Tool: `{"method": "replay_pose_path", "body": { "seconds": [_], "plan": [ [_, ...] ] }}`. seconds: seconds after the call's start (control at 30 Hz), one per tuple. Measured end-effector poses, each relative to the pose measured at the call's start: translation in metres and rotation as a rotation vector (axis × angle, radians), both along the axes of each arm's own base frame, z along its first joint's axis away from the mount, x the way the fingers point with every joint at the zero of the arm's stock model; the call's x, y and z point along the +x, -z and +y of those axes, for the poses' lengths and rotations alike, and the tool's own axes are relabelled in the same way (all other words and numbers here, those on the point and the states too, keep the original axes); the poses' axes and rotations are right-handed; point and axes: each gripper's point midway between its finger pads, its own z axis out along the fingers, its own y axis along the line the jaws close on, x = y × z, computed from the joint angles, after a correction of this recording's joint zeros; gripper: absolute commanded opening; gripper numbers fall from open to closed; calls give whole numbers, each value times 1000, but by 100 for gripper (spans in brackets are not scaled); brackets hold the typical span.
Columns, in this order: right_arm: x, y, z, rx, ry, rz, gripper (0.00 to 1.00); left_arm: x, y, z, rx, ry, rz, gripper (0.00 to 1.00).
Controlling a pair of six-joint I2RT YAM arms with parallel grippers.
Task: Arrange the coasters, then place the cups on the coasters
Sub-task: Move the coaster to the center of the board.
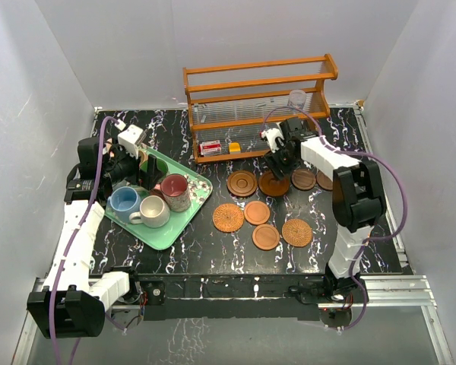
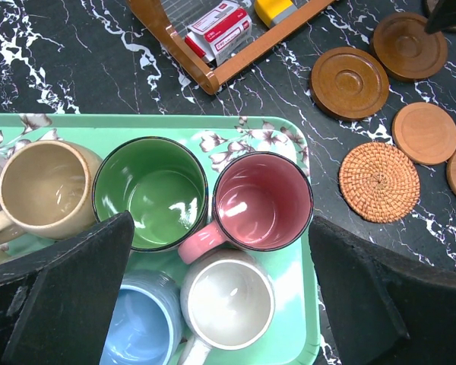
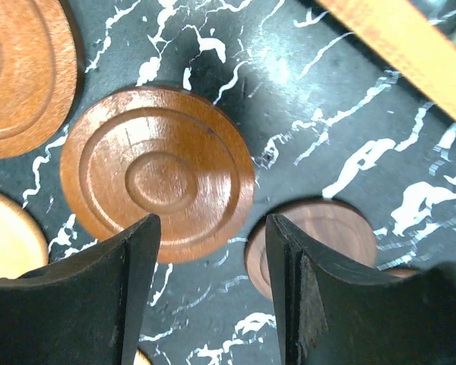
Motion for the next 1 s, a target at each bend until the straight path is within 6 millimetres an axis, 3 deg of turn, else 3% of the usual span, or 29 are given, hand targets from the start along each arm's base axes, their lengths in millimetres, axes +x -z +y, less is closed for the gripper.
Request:
{"method": "replay_pose_path", "body": {
  "seconds": [0.13,0.27,0.47,0.6,0.77,1.0],
  "plan": [
    [-4,-33,-4,7,-1,-81,58,0,0,0,-2,-1,1,99],
    [-35,-52,-11,7,-50,-125,61,0,0,0,-3,0,2,99],
    [-105,-36,-19,11,-154,-71,64,2,3,-1,0,5,11,99],
    [-136,-29,-1,49,-241,-57,63,4,9,-2,1,12,31,99],
    [-138,-22,35,79,-335,-75,58,5,11,-4,-2,15,41,99],
    [-133,3,74,75,-401,-53,55,5,10,-4,-2,15,39,99]
  ]
}}
